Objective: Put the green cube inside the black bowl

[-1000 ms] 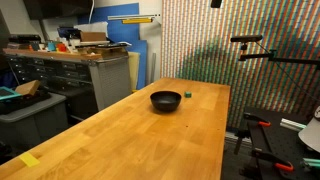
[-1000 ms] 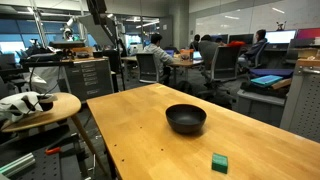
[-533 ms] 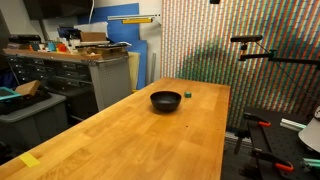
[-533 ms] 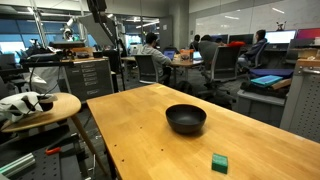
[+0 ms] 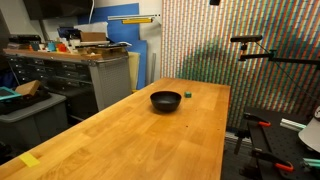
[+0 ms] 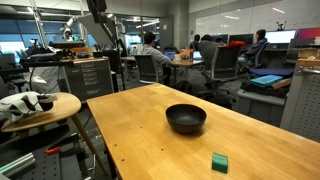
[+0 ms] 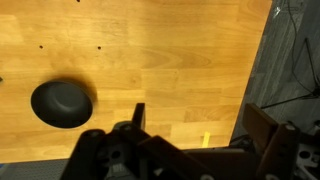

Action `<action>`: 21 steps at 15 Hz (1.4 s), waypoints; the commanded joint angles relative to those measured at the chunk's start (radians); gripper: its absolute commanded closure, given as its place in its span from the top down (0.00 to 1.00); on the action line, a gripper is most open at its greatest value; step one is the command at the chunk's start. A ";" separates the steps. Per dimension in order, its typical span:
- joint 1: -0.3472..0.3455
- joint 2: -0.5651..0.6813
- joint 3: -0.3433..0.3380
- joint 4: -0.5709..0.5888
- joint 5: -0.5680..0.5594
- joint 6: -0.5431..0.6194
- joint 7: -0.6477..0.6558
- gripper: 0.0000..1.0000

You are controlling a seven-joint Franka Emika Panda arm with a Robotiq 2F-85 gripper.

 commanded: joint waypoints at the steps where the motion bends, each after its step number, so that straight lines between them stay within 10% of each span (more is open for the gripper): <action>1: 0.003 0.020 -0.035 0.033 -0.057 -0.051 -0.113 1.00; 10: -0.034 0.027 -0.258 0.032 -0.241 -0.115 -0.599 1.00; 21: -0.134 0.191 -0.443 -0.110 -0.307 0.301 -0.861 1.00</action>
